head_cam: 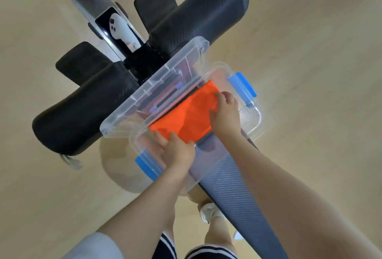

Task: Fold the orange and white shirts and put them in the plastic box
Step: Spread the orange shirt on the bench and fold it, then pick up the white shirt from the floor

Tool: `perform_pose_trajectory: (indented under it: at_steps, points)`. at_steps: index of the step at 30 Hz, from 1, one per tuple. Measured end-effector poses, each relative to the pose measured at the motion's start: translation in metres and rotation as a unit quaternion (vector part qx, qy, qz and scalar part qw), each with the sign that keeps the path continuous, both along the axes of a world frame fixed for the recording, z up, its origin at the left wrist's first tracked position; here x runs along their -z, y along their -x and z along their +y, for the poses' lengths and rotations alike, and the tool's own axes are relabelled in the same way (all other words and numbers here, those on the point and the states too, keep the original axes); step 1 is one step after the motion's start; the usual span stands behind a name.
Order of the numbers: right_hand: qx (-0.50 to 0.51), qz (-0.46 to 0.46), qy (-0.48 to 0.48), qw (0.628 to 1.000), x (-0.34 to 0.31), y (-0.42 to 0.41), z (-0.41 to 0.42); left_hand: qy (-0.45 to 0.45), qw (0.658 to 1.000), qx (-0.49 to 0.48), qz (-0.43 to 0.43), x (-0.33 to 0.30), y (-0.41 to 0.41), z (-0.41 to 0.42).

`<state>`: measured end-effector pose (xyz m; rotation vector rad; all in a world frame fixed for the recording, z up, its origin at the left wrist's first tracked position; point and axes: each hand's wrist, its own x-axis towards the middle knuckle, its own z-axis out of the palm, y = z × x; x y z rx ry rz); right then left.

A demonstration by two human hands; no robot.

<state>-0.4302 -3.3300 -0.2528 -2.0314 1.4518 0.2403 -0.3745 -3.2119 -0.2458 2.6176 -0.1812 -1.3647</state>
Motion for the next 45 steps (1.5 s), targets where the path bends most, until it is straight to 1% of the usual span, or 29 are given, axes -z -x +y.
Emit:
perform_pose_trajectory:
  at_steps: [2,3,4,6,8,11,13,15,19,21,23,25,27,29,30,33,35,37,40,42,45]
  points:
    - [-0.114,0.041,-0.025,0.992,-0.002,0.0,0.013,0.014,0.989,0.145,0.012,-0.003,0.008,0.002]
    - [-0.153,0.063,-0.056,0.985,0.0,-0.001,0.019,0.012,0.981,0.193,0.024,0.001,0.01,0.005]
    - [-0.177,0.085,-0.087,0.977,0.004,0.0,0.024,-0.003,0.975,0.22,0.035,0.006,0.01,0.008]
    - [-0.193,0.127,-0.122,0.965,0.017,0.0,0.027,-0.032,0.969,0.238,0.055,0.02,0.007,0.01]
    - [-0.176,0.153,-0.131,0.964,0.03,0.001,0.024,-0.05,0.967,0.241,0.068,0.032,0.003,0.008]
    - [-0.151,0.152,-0.137,0.967,0.043,0.001,0.021,-0.068,0.964,0.24,0.091,0.04,0.001,0.003]
    - [-0.133,0.125,-0.158,0.97,0.042,0.0,0.017,-0.07,0.96,0.251,0.098,0.036,-0.005,0.001]
    - [-0.099,0.065,-0.179,0.977,0.025,0.0,0.011,-0.053,0.959,0.263,0.09,0.023,-0.016,0.0]
    - [-0.037,-0.039,-0.131,0.99,-0.043,0.015,0.004,0.047,0.96,0.273,0.037,-0.023,-0.033,-0.013]
    - [-0.013,-0.083,-0.105,0.991,-0.079,0.037,0.009,0.103,0.954,0.282,0.023,-0.053,-0.026,-0.023]
    - [0.031,-0.136,-0.082,0.987,-0.107,0.068,0.019,0.158,0.943,0.293,0.019,-0.082,-0.006,-0.033]
    - [0.086,-0.167,-0.061,0.98,-0.127,0.107,0.036,0.221,0.927,0.302,0.031,-0.107,0.027,-0.042]
    - [0.131,-0.175,-0.048,0.975,-0.137,0.154,0.056,0.277,0.906,0.312,0.064,-0.126,0.074,-0.047]
    - [0.173,-0.172,-0.042,0.969,-0.137,0.207,0.078,0.295,0.882,0.357,0.088,-0.136,0.127,-0.044]
    - [0.2,-0.166,-0.038,0.965,-0.135,0.247,0.096,0.292,0.867,0.394,0.094,-0.138,0.166,-0.037]
    - [0.251,-0.129,-0.042,0.959,-0.121,0.339,0.141,0.254,0.835,0.479,0.096,-0.13,0.244,-0.008]
    - [0.297,-0.109,-0.036,0.948,-0.113,0.413,0.178,0.222,0.808,0.533,0.119,-0.119,0.307,0.022]
    - [0.358,-0.096,-0.039,0.928,-0.107,0.486,0.219,0.19,0.788,0.567,0.143,-0.109,0.371,0.056]
    - [0.415,-0.081,-0.063,0.904,-0.096,0.584,0.287,0.16,0.766,0.603,0.156,-0.097,0.459,0.106]
    - [0.456,-0.08,-0.075,0.883,-0.086,0.638,0.332,0.143,0.751,0.622,0.171,-0.09,0.514,0.136]
    - [0.546,-0.086,-0.091,0.828,-0.064,0.702,0.39,0.136,0.73,0.646,0.181,-0.074,0.589,0.171]
